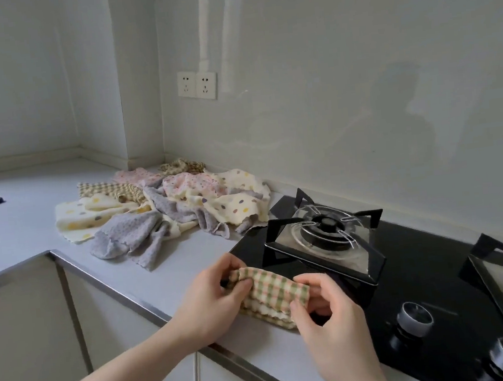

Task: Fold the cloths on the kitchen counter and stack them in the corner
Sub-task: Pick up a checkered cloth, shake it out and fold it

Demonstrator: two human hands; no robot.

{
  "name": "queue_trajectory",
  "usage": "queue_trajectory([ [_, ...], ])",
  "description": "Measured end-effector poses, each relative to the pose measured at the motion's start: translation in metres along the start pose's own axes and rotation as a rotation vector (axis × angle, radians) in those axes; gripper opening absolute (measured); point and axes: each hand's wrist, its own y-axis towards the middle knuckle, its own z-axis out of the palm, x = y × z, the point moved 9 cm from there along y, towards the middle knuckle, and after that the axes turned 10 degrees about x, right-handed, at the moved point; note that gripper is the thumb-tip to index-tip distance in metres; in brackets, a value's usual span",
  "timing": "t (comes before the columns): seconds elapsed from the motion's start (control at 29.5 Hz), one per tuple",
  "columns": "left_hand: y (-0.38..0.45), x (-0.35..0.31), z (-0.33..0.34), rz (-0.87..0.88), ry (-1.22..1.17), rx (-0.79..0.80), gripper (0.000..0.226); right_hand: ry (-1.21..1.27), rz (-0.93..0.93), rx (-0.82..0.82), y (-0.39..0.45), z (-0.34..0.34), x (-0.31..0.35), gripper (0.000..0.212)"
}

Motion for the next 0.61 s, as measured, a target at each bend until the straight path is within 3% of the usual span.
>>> queue_trajectory([
  [0.17,-0.003,-0.007,0.003,0.046,0.19,-0.025,0.015,0.074,0.097,-0.016,0.002,0.006,-0.013,0.033],
  [0.31,-0.001,-0.004,0.011,-0.047,0.259,0.061,0.018,-0.004,0.24,-0.001,0.005,0.006,-0.018,0.03],
  [0.41,-0.001,-0.007,0.007,-0.163,0.212,0.139,0.023,-0.015,0.343,0.065,0.007,0.007,-0.013,0.023],
  [0.48,-0.006,-0.021,0.005,-0.307,0.135,0.171,0.024,0.142,0.461,0.119,0.009,-0.002,-0.003,0.025],
  [0.61,-0.037,-0.076,-0.009,-0.505,-0.211,0.126,0.013,0.252,0.591,0.186,-0.004,-0.052,0.048,0.029],
])
